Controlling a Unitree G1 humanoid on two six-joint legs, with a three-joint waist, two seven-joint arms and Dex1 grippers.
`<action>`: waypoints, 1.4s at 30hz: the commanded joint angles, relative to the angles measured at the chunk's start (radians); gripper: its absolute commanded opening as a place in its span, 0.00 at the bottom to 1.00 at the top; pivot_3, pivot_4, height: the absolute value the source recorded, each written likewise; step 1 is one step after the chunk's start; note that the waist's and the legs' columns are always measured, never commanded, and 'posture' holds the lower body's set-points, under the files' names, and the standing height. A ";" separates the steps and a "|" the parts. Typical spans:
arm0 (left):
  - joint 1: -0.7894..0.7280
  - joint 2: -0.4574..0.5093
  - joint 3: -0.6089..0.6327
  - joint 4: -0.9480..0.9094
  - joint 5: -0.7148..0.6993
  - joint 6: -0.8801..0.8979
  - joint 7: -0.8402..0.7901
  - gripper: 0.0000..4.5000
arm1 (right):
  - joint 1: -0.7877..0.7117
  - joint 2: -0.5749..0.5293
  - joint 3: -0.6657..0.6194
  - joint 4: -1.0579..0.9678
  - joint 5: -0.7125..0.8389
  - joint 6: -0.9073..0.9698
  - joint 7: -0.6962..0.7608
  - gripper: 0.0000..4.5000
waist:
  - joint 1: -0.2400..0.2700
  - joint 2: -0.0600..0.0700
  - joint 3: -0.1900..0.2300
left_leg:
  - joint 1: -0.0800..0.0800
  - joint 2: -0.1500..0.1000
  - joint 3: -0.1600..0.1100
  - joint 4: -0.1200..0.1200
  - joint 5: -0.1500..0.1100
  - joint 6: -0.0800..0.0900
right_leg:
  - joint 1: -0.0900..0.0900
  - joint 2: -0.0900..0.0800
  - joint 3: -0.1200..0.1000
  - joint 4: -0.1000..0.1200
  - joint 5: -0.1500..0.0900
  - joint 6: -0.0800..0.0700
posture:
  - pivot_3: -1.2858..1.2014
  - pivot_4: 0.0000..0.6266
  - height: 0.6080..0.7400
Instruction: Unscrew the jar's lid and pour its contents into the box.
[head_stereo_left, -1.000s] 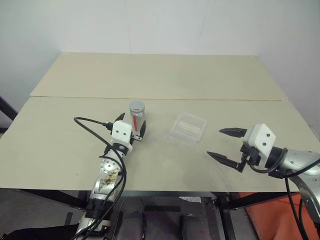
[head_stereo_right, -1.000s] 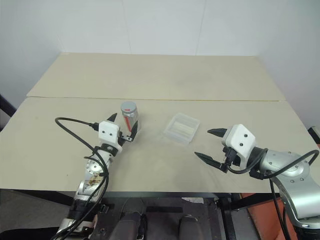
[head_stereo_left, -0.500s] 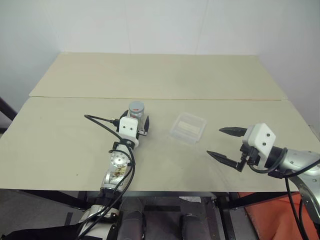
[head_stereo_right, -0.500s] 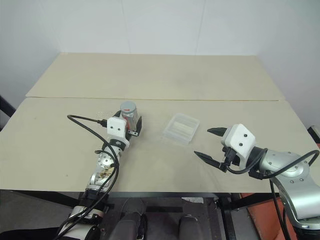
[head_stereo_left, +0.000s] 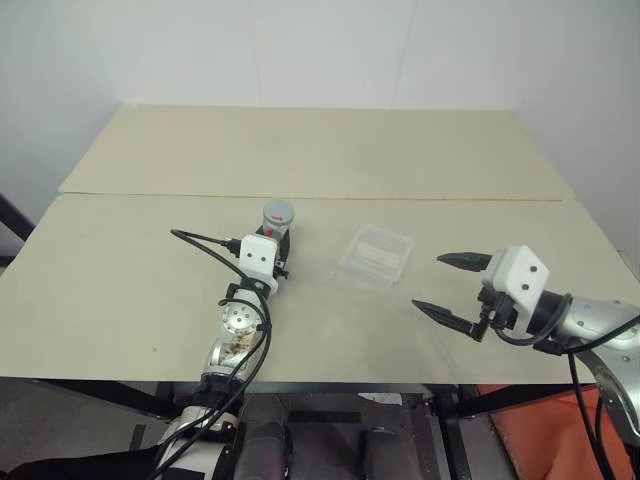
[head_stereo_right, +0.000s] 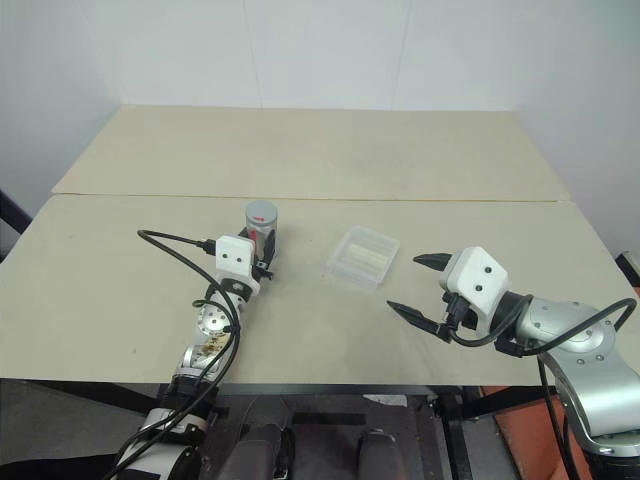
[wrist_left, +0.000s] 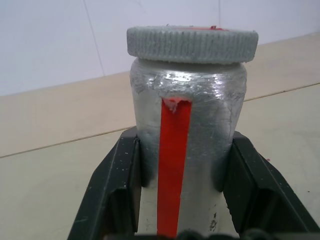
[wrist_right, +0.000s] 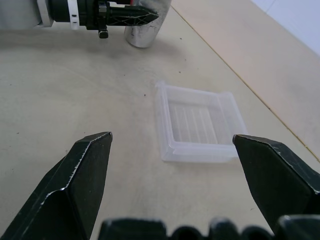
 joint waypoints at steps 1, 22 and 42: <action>0.023 0.007 -0.011 -0.089 -0.032 -0.016 -0.048 0.42 | -0.034 0.017 0.010 -0.028 0.007 -0.007 -0.017 1.00 | -0.002 0.000 0.000 | 0.000 0.000 0.000 0.000 0.000 0.000 | 0.000 0.000 0.000 0.000 0.000 0.000 | 0.52 0.24 1.00; 0.115 0.048 -0.157 -0.456 -0.234 0.197 -0.399 0.42 | -0.383 0.527 0.275 -0.096 0.065 0.293 -0.502 1.00 | -0.010 0.001 -0.001 | 0.000 0.000 -0.001 0.000 0.000 0.000 | -0.001 0.000 0.000 0.001 0.000 0.000 | 0.52 0.24 1.00; 0.124 0.042 -0.161 -0.471 -0.203 0.194 -0.386 0.42 | -0.424 0.545 0.367 0.026 -0.074 0.180 -0.449 1.00 | -0.021 0.001 -0.001 | 0.000 0.000 -0.001 -0.001 0.000 0.000 | -0.001 0.000 0.000 0.001 0.000 0.000 | 0.52 0.24 1.00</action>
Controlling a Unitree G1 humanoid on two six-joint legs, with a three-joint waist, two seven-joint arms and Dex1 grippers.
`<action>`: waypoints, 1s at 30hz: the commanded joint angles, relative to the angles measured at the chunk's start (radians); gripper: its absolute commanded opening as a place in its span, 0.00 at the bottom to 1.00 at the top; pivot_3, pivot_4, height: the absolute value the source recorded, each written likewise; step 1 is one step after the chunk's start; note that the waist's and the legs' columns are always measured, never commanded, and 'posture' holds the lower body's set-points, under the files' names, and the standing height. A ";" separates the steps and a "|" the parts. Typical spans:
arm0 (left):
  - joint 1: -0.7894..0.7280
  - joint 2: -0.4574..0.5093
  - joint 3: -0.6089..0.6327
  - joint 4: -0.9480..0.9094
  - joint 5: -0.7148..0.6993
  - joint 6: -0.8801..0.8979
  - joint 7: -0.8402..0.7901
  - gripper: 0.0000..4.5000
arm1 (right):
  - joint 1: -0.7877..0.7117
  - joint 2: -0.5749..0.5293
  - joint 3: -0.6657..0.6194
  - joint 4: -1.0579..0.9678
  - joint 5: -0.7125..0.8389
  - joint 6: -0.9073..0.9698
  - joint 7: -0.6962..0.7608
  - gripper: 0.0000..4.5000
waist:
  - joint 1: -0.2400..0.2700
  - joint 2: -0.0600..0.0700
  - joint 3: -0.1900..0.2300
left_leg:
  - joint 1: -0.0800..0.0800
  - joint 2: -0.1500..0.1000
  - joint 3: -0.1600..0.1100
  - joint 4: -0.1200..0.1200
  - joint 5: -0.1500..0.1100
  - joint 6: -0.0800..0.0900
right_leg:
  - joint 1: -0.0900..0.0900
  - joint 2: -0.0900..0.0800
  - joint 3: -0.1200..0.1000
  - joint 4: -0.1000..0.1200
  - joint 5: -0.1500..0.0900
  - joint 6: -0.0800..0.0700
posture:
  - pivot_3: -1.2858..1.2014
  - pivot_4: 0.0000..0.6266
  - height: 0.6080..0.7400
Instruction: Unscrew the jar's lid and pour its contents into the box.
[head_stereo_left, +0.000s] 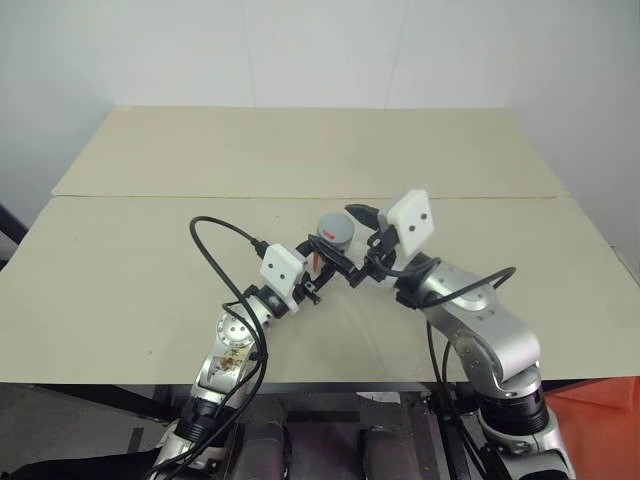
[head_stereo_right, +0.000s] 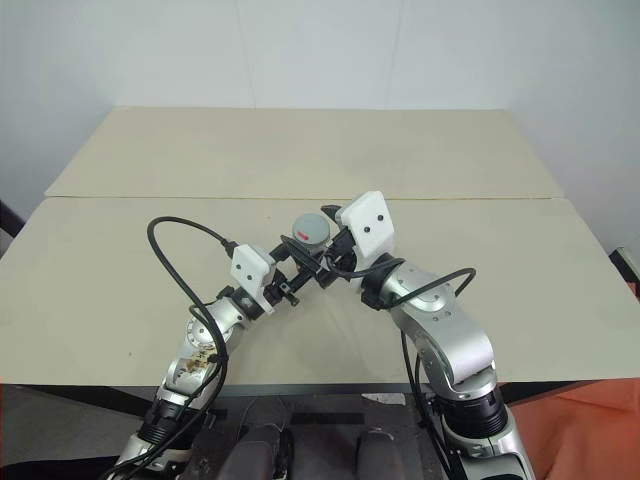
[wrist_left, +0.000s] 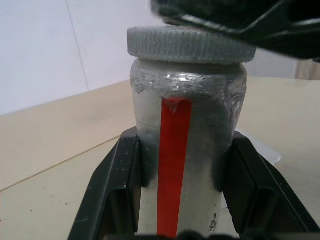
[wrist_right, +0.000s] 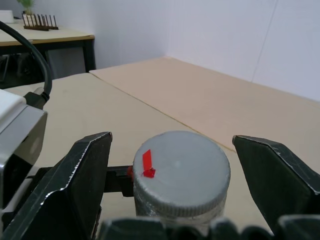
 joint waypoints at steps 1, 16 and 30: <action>-0.012 -0.016 0.002 -0.046 -0.010 -0.009 0.009 0.42 | -0.017 0.006 0.006 -0.008 -0.021 -0.045 0.007 1.00 | 0.000 0.000 0.000 | 0.000 0.000 0.000 0.000 0.000 0.000 | 0.000 0.000 0.000 0.000 0.000 0.000 | 0.52 0.24 1.00; -0.018 -0.016 -0.001 -0.022 0.003 -0.025 0.001 0.42 | -0.009 0.022 -0.007 0.015 -0.039 -0.052 0.010 0.73 | 0.000 0.000 0.000 | 0.000 0.000 0.000 0.000 0.000 0.000 | 0.000 0.000 0.000 0.000 0.000 0.000 | 0.52 0.24 1.00; 0.015 0.044 0.003 -0.128 -0.114 0.028 -0.118 0.42 | -0.023 -0.062 -0.074 0.039 0.075 -0.097 0.210 0.62 | 0.000 0.000 0.000 | 0.000 0.000 0.000 -0.001 0.000 0.000 | 0.000 0.000 0.000 -0.001 0.000 0.000 | 0.52 0.24 1.00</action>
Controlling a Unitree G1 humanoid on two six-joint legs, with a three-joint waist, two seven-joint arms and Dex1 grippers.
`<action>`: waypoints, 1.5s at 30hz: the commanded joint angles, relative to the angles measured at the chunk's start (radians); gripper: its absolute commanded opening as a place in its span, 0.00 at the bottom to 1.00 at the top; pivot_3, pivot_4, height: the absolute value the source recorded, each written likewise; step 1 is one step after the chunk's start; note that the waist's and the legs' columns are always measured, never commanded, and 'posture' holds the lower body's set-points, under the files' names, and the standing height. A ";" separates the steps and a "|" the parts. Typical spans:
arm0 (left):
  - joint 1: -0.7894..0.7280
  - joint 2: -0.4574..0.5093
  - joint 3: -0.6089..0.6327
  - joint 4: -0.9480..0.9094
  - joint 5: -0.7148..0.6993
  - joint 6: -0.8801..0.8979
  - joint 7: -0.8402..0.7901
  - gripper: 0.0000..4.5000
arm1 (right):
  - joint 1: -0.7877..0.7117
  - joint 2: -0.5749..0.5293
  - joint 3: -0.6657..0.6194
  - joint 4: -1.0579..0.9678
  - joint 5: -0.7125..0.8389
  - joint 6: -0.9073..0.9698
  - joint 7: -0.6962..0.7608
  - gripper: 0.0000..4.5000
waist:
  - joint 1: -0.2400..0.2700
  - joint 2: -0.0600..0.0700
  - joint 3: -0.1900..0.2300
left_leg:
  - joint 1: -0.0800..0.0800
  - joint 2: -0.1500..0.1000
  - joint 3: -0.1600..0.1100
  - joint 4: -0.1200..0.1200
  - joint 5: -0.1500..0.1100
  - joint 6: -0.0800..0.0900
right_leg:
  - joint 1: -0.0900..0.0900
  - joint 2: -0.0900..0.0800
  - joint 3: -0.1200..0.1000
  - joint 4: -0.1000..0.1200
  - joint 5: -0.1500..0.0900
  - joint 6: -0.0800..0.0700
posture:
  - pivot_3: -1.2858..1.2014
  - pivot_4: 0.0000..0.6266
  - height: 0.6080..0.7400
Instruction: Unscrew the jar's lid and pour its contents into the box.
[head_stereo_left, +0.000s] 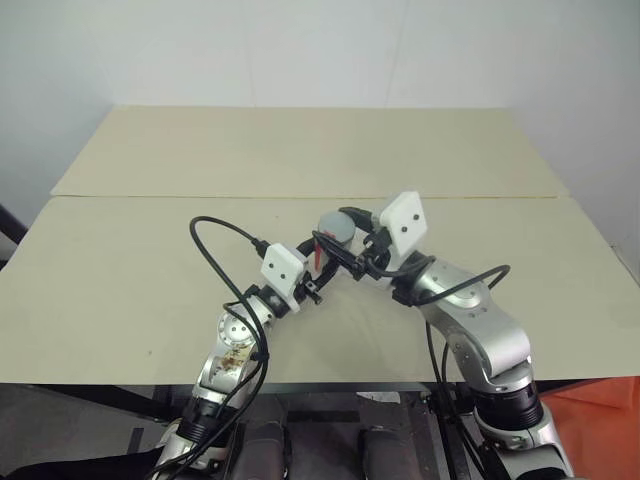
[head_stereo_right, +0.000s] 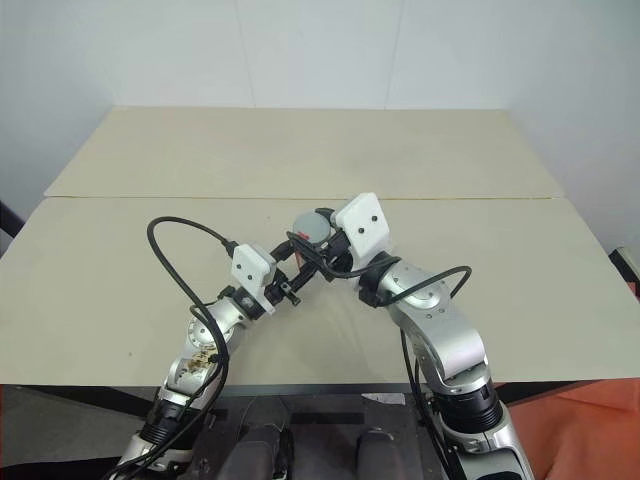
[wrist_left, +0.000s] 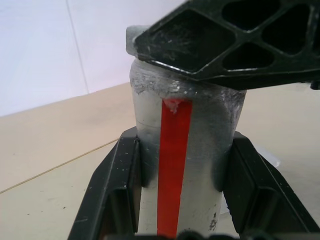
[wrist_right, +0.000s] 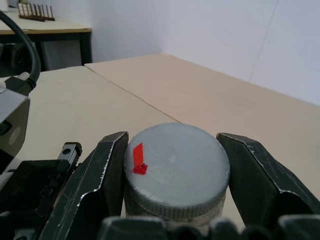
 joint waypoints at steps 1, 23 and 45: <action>0.009 0.042 -0.004 -0.123 -0.088 0.025 -0.099 0.42 | -0.030 -0.064 -0.068 -0.004 0.107 -0.048 0.168 0.62 | -0.001 0.000 0.000 | 0.000 0.000 0.000 0.000 0.000 0.000 | 0.000 0.000 0.000 0.000 0.000 0.000 | 0.52 0.24 1.00; -0.058 0.135 -0.067 -0.194 -0.208 0.092 -0.383 0.42 | -0.430 -0.282 0.184 0.705 0.307 -0.513 1.151 0.62 | -0.002 0.001 0.001 | 0.000 0.001 0.000 -0.001 0.000 0.000 | 0.000 0.001 0.000 -0.001 0.000 0.000 | 0.52 0.24 1.00; -0.016 0.109 -0.011 -0.159 -0.185 0.089 -0.294 0.42 | -0.201 -0.395 -0.087 0.465 0.294 -0.468 0.924 1.00 | 0.008 0.001 0.001 | 0.000 0.001 0.000 -0.001 0.000 0.000 | 0.000 -0.001 0.000 -0.001 0.000 0.000 | 0.52 0.24 1.00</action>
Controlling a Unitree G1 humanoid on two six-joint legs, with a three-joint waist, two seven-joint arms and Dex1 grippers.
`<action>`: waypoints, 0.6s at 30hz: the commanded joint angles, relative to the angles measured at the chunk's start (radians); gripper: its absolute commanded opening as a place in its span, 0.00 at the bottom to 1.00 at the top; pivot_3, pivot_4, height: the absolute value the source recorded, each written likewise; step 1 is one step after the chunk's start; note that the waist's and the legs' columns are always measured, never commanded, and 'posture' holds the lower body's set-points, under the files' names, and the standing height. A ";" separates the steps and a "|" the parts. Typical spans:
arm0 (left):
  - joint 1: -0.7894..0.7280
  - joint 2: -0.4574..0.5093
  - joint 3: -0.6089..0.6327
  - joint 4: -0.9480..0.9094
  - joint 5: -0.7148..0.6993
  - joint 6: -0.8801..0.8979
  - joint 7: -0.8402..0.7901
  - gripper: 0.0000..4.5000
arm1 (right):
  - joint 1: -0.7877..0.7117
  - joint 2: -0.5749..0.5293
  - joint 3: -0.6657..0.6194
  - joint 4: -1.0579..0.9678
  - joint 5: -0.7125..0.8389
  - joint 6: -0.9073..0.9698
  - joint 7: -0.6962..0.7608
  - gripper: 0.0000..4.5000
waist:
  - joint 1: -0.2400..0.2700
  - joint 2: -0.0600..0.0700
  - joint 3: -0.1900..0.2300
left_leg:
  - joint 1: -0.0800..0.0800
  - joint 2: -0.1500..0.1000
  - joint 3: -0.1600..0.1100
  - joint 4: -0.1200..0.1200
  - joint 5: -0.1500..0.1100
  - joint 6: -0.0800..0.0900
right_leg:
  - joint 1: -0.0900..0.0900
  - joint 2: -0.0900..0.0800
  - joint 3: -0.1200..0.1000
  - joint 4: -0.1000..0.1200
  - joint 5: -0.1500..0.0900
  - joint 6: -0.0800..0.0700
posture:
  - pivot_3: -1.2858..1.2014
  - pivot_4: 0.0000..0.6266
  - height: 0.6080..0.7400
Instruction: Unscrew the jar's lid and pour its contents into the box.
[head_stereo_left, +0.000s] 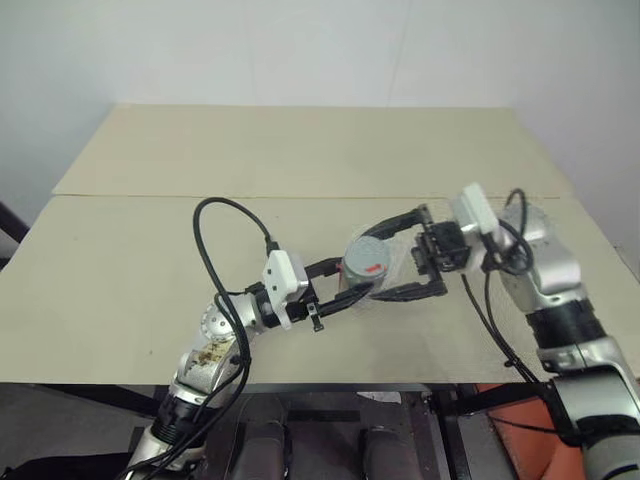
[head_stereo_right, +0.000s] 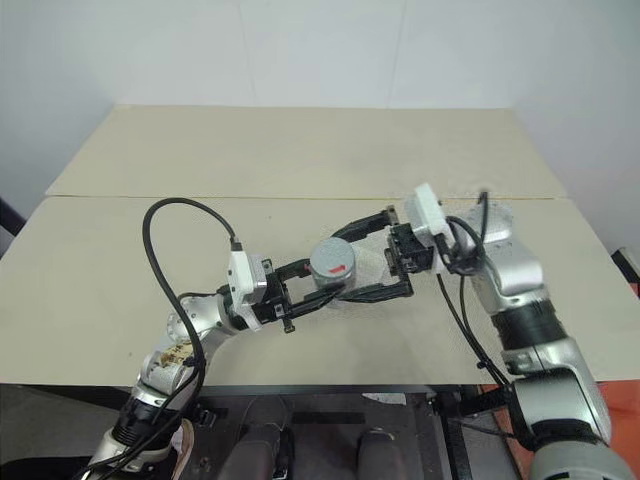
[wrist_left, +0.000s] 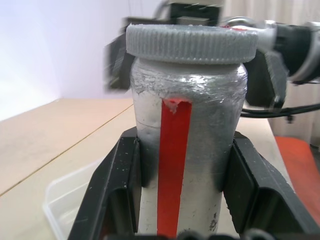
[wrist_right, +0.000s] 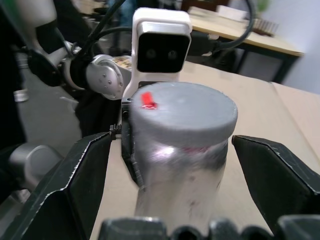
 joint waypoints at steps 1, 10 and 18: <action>-0.002 -0.009 0.018 -0.017 0.003 -0.018 0.025 0.42 | 0.056 -0.029 -0.096 -0.140 0.001 0.051 -0.108 1.00 | 0.001 0.000 0.000 | 0.000 0.000 0.000 0.000 0.000 0.000 | 0.000 0.000 0.000 0.000 0.000 0.000 | 0.52 0.24 1.00; -0.021 -0.106 0.030 0.055 0.163 -0.084 0.247 0.42 | 0.249 0.017 -0.190 -0.502 -0.054 0.227 -0.552 1.00 | 0.007 0.000 0.000 | 0.000 0.000 0.000 0.000 0.000 0.000 | 0.000 0.000 0.000 0.000 0.000 0.000 | 0.52 0.24 1.00; -0.029 -0.129 0.032 0.070 0.179 -0.091 0.286 0.42 | 0.262 0.186 -0.123 -0.631 -0.152 0.381 -0.892 1.00 | 0.006 0.000 0.000 | 0.000 -0.001 0.000 0.000 0.000 0.000 | 0.000 0.000 0.000 0.001 0.000 0.000 | 0.52 0.24 1.00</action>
